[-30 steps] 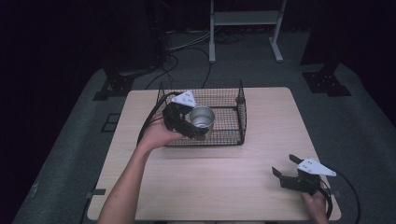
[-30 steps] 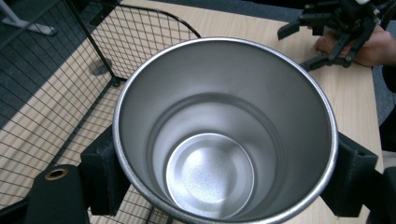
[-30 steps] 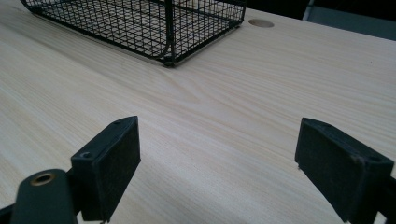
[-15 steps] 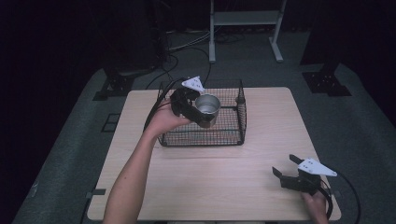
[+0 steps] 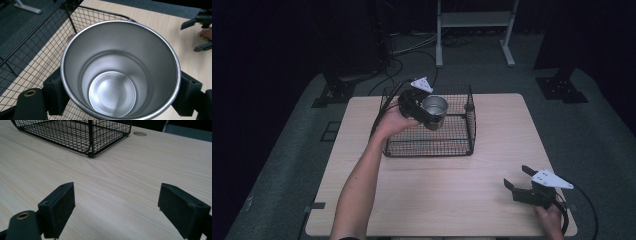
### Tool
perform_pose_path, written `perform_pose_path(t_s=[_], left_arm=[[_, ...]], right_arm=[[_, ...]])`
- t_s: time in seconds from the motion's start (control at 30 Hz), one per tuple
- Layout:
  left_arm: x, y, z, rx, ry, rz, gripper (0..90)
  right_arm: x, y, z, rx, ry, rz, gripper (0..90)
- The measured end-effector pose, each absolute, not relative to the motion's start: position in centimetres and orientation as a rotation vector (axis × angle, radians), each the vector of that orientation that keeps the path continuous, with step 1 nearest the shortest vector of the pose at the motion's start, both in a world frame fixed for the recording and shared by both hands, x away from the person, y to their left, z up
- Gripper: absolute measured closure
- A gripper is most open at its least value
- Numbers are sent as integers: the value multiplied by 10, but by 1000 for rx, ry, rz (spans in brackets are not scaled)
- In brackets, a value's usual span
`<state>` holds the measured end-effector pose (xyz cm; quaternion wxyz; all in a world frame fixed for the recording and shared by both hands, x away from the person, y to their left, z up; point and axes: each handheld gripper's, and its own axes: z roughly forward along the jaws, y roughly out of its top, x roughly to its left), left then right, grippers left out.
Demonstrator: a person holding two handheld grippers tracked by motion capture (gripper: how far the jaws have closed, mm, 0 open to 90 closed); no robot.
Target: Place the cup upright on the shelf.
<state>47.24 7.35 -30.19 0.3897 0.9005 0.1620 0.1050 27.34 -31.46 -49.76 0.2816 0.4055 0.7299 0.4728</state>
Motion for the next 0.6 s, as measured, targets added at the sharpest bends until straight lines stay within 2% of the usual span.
perform_pose_path(t_s=[0.6], left_arm=[[498, 72, -339, 2293, 507, 277, 178]], right_arm=[[273, -315, -498, 1086, 1952, 1276, 134]])
